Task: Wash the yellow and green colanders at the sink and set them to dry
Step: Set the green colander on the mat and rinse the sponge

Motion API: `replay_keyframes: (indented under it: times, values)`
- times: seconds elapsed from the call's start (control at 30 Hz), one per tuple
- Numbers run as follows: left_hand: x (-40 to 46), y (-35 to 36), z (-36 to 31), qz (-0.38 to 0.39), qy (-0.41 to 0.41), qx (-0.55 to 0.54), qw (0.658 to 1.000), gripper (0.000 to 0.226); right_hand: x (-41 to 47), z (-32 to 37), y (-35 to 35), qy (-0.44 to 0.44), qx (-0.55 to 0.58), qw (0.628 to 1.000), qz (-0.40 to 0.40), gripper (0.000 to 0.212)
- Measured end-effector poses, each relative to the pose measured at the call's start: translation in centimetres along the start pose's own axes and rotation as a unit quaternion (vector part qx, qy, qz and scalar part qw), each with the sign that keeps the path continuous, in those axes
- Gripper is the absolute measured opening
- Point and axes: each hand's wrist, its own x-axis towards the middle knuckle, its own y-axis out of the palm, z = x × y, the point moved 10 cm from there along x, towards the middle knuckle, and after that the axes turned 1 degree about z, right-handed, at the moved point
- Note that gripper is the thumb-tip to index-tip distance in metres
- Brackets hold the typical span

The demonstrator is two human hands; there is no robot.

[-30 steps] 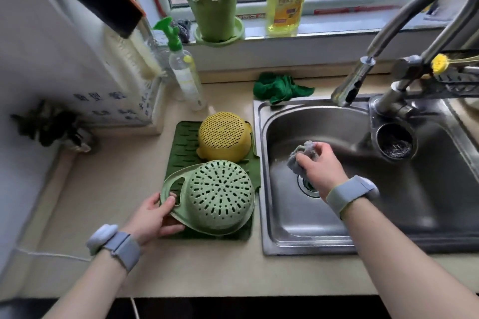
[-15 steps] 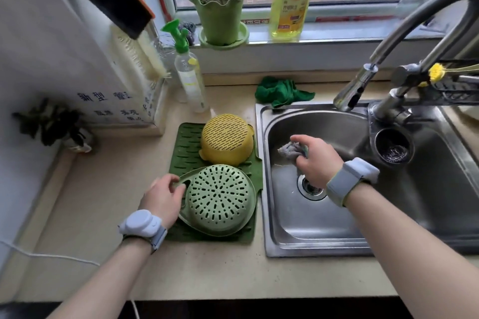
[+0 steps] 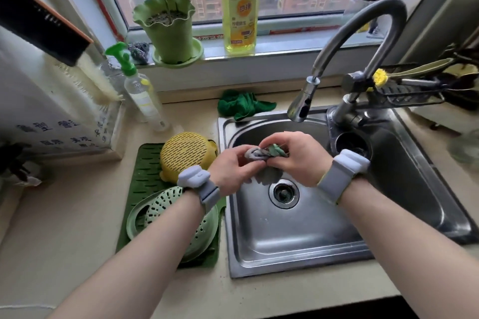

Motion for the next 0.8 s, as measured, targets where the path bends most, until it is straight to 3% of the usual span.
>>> replay_keyframes:
  times: [0.1, 0.27, 0.4, 0.5, 0.6, 0.73, 0.8]
  values:
    - [1.6, 0.8, -0.4, -0.048, 0.013, 0.131, 0.990, 0.025, -0.6, -4.2, -0.8, 0.061, 0.002, 0.998, 0.010, 0.020]
    - [3.7, 3.3, -0.5, -0.051, -0.015, 0.185, 0.981, 0.024, -1.3, -8.2, -2.2, 0.093, 0.018, 0.995, -0.038, 0.021]
    - [5.3, 6.0, -0.4, 0.025, -0.046, 0.251, 0.967, 0.065, -1.1, -8.6, -2.1, 0.074, 0.036, 0.997, -0.001, 0.026]
    - [6.2, 7.9, -0.8, 0.067, -0.034, 0.202, 0.977, 0.060, -0.4, -8.6, -2.6, 0.049, 0.043, 0.998, 0.022, 0.038]
    - [7.5, 8.5, -1.3, 0.042, -0.023, 0.148, 0.988, 0.043, 0.0, -10.1, -3.3, 0.043, 0.062, 0.997, 0.014, 0.043]
    - [8.3, 9.6, -0.9, -0.018, -0.087, -0.105, 0.990, 0.012, -0.9, -13.4, -2.5, 0.061, 0.086, 0.994, 0.023, 0.048]
    - [8.3, 10.9, -0.8, -0.007, -0.112, -0.209, 0.971, 0.017, -1.7, -14.2, -0.5, 0.080, 0.167, 0.981, 0.051, 0.066]
